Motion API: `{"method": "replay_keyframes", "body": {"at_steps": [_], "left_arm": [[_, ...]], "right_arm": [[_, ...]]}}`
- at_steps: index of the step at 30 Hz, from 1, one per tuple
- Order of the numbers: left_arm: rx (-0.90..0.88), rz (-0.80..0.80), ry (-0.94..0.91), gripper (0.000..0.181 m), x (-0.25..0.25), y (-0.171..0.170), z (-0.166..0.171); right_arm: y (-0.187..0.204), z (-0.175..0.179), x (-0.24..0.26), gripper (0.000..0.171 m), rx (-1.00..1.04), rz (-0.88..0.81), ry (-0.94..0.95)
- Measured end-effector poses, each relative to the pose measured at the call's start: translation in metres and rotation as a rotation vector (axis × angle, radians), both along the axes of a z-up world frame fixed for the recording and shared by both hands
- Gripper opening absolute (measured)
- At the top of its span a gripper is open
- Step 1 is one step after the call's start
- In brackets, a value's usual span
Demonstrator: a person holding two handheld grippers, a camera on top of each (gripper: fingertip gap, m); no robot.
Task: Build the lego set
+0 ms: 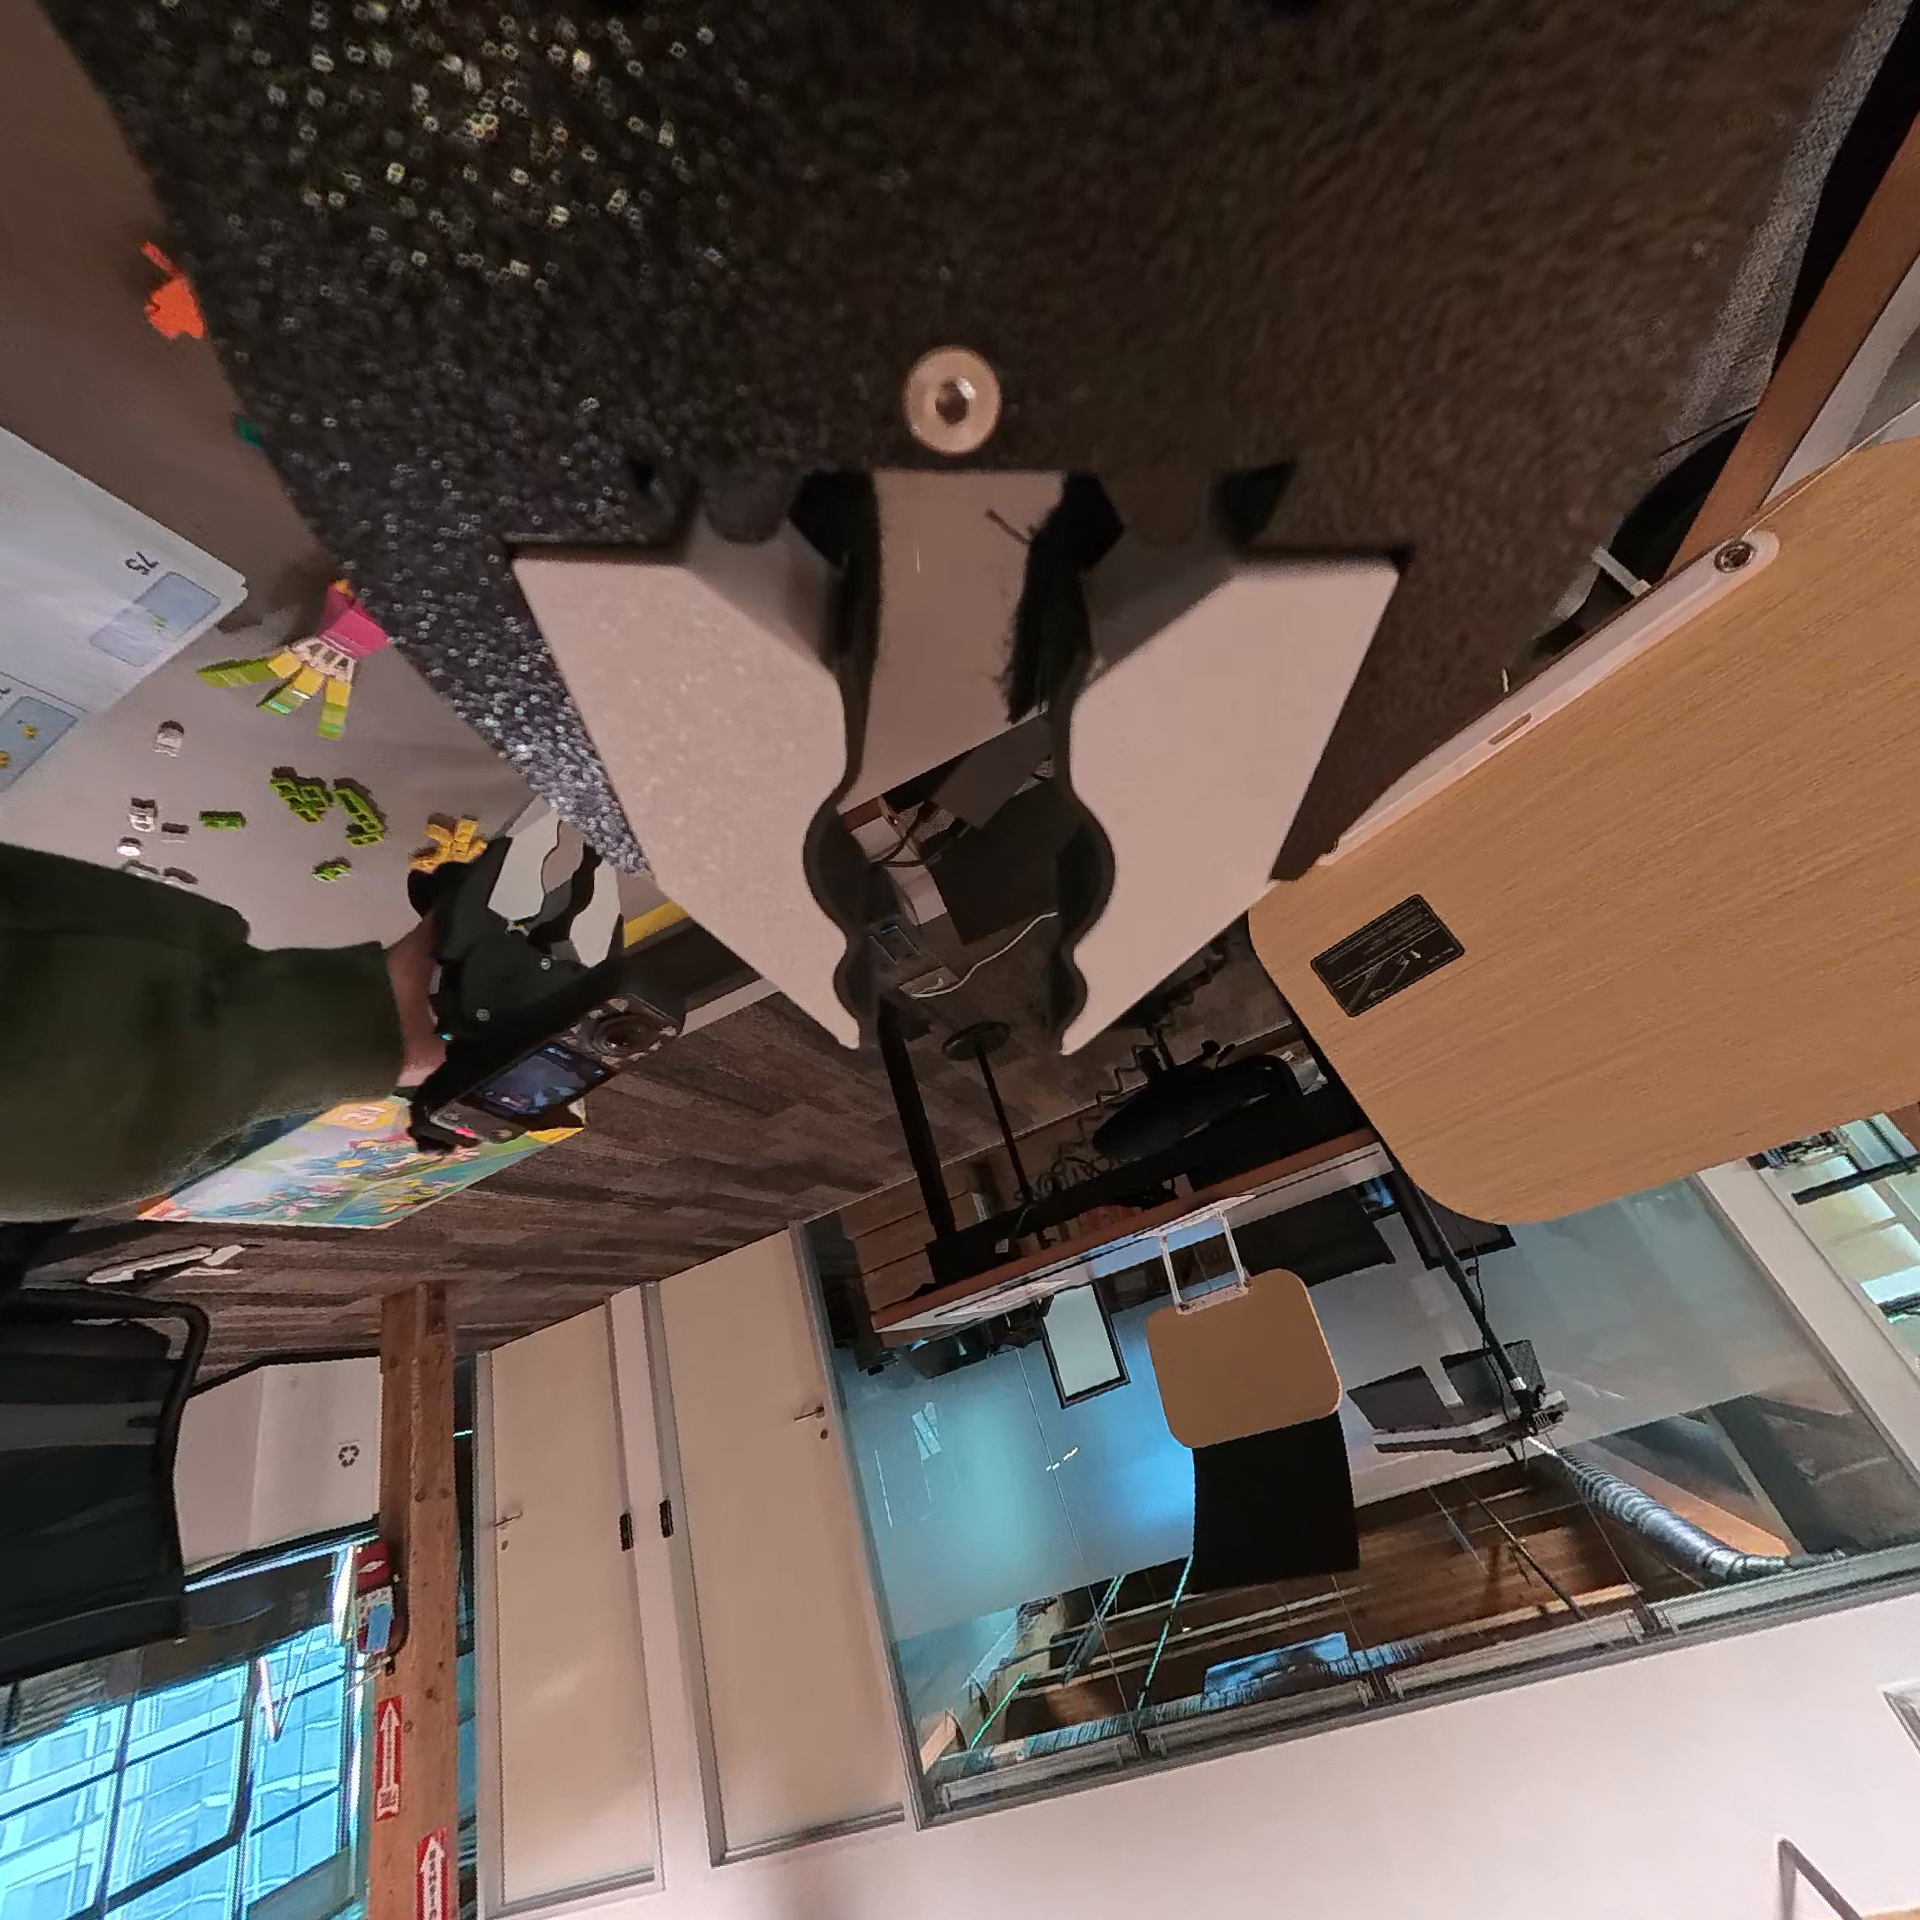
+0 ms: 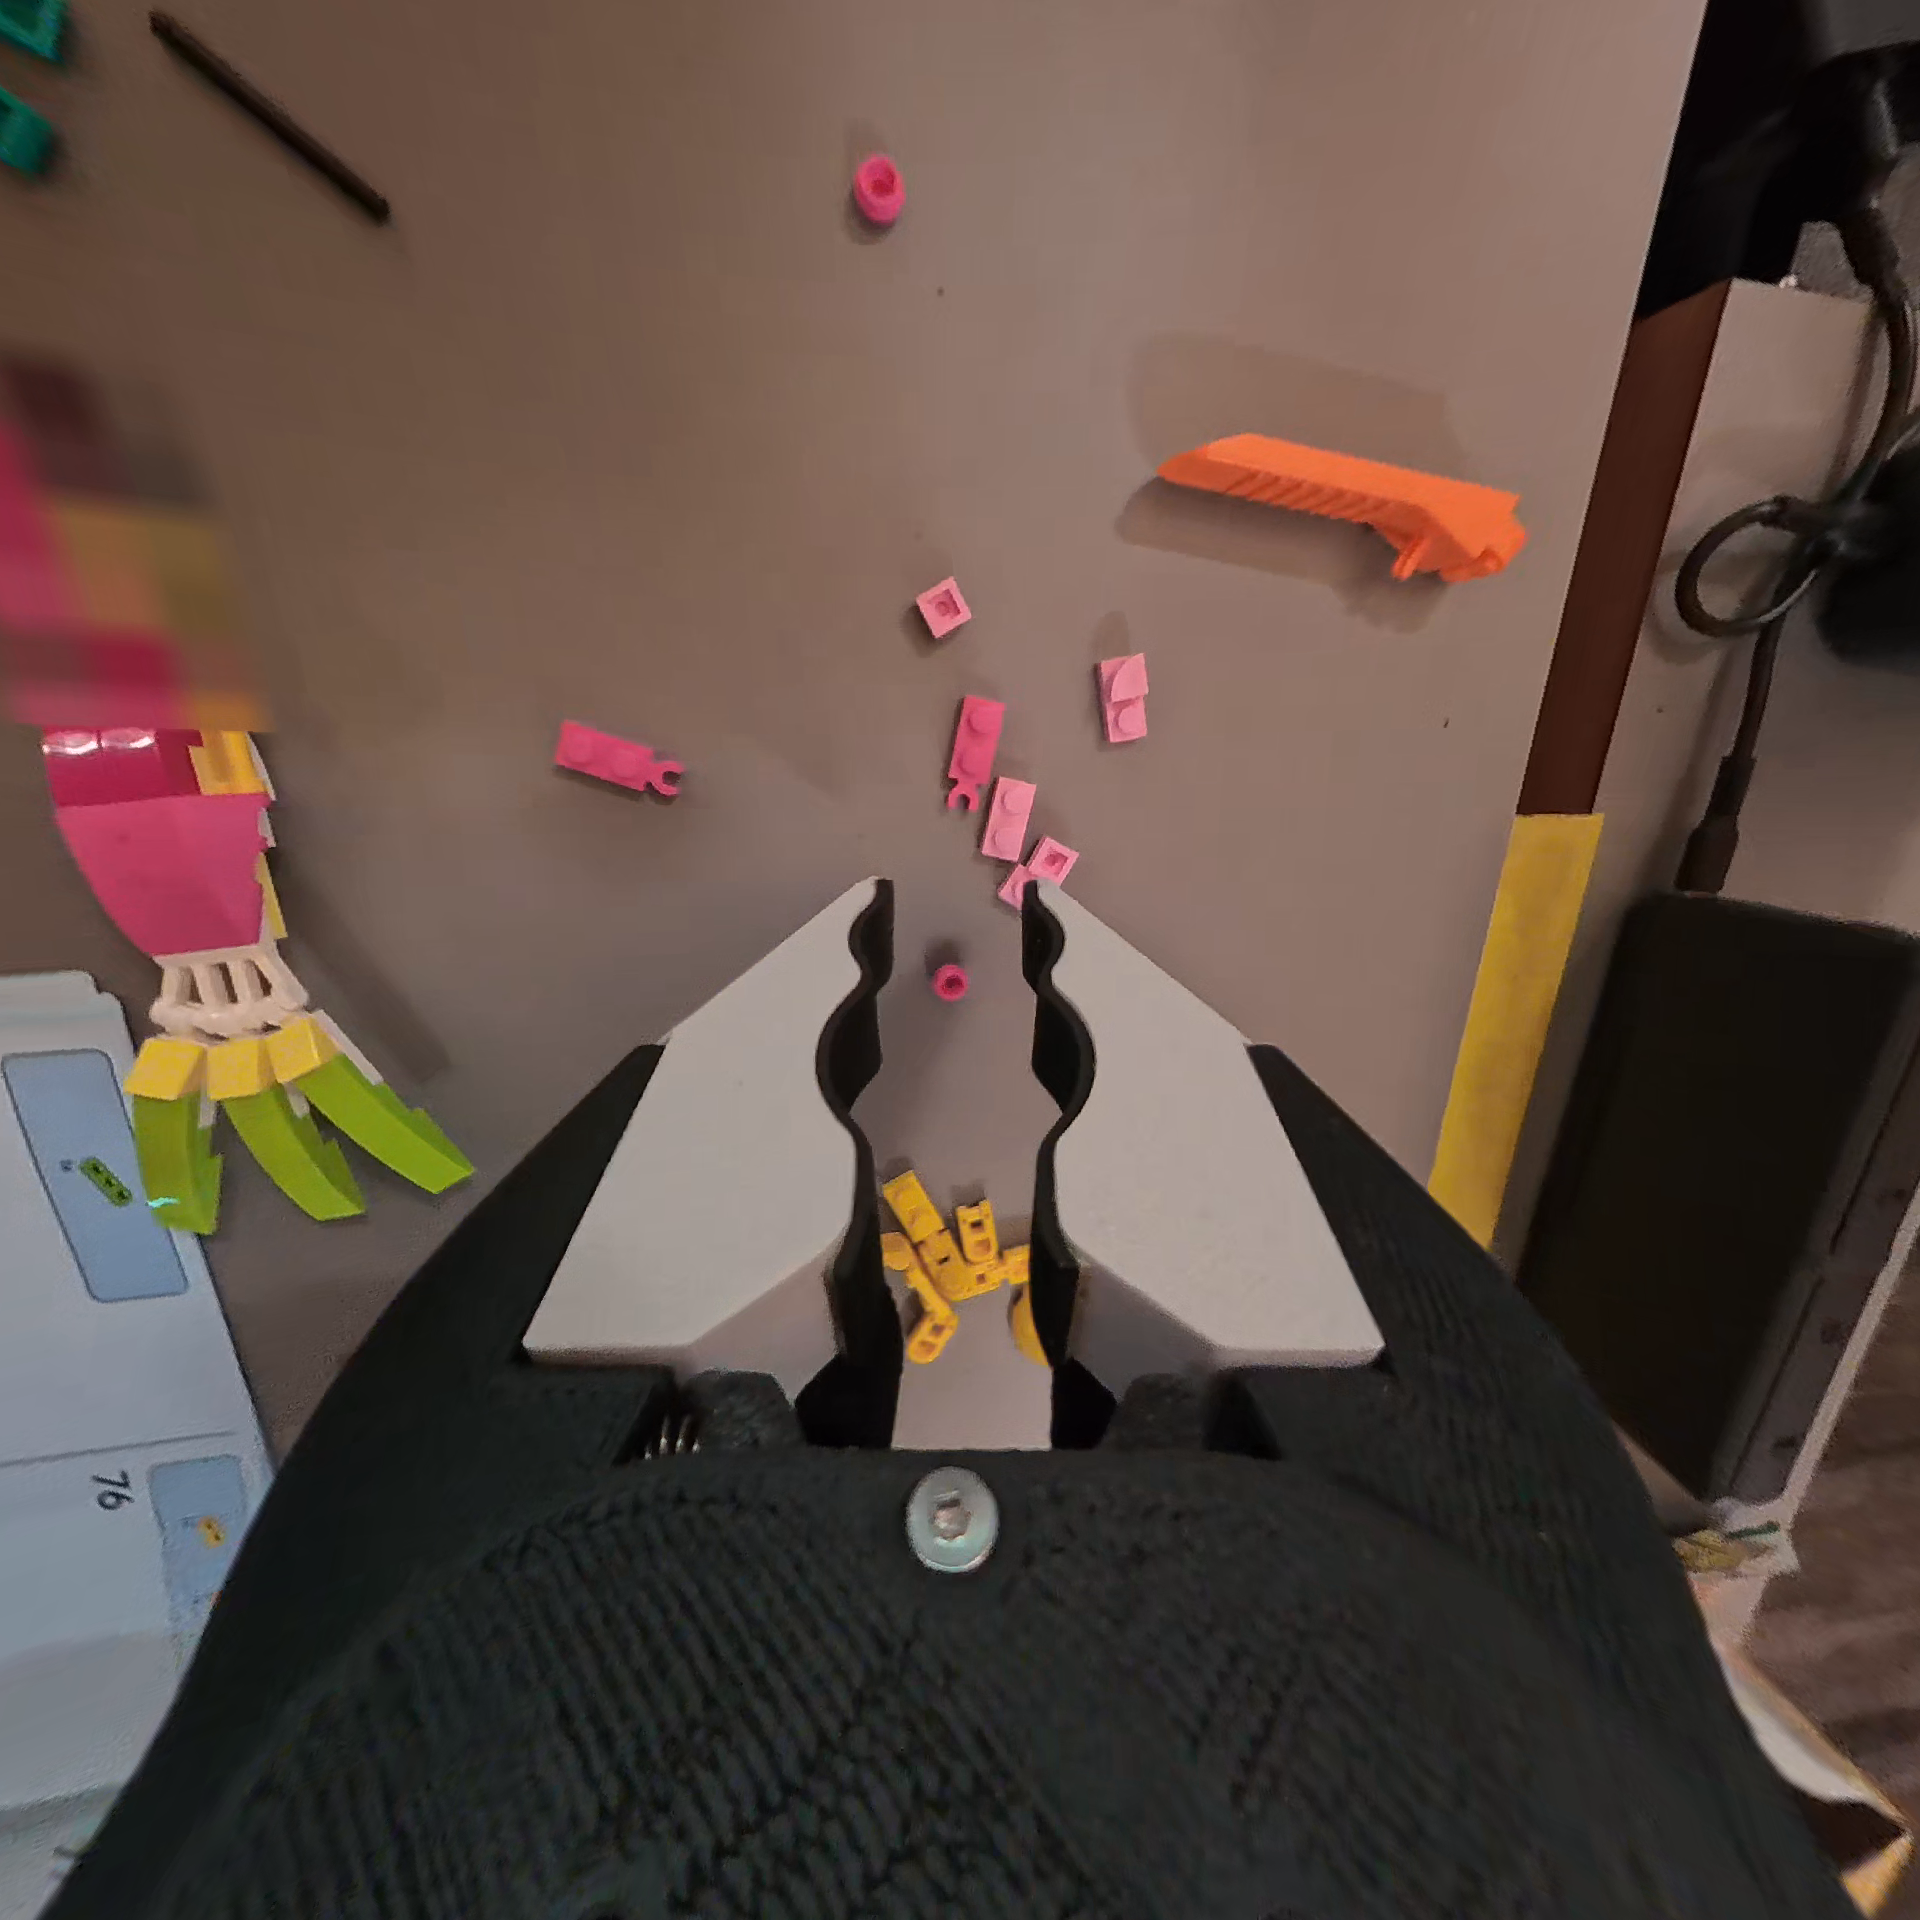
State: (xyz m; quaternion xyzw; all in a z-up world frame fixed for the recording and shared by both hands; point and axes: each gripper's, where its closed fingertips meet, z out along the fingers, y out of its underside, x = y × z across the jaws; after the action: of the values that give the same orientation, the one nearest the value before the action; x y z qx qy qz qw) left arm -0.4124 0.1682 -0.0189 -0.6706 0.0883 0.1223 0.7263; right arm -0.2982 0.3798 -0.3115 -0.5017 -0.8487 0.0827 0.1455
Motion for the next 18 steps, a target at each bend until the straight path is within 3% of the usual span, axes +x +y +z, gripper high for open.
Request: {"method": "replay_keyframes", "body": {"at_steps": [14, 18], "left_arm": [[0.023, -0.012, -0.032, 0.030, -0.005, -0.006, 0.003], [0.026, -0.009, -0.038, 0.030, -0.007, -0.007, 0.003]], "right_arm": [[0.004, -0.015, -0.014, 0.020, -0.077, 0.037, -0.079], [0.000, -0.016, -0.014, 0.006, -0.145, 0.005, -0.097]]}}
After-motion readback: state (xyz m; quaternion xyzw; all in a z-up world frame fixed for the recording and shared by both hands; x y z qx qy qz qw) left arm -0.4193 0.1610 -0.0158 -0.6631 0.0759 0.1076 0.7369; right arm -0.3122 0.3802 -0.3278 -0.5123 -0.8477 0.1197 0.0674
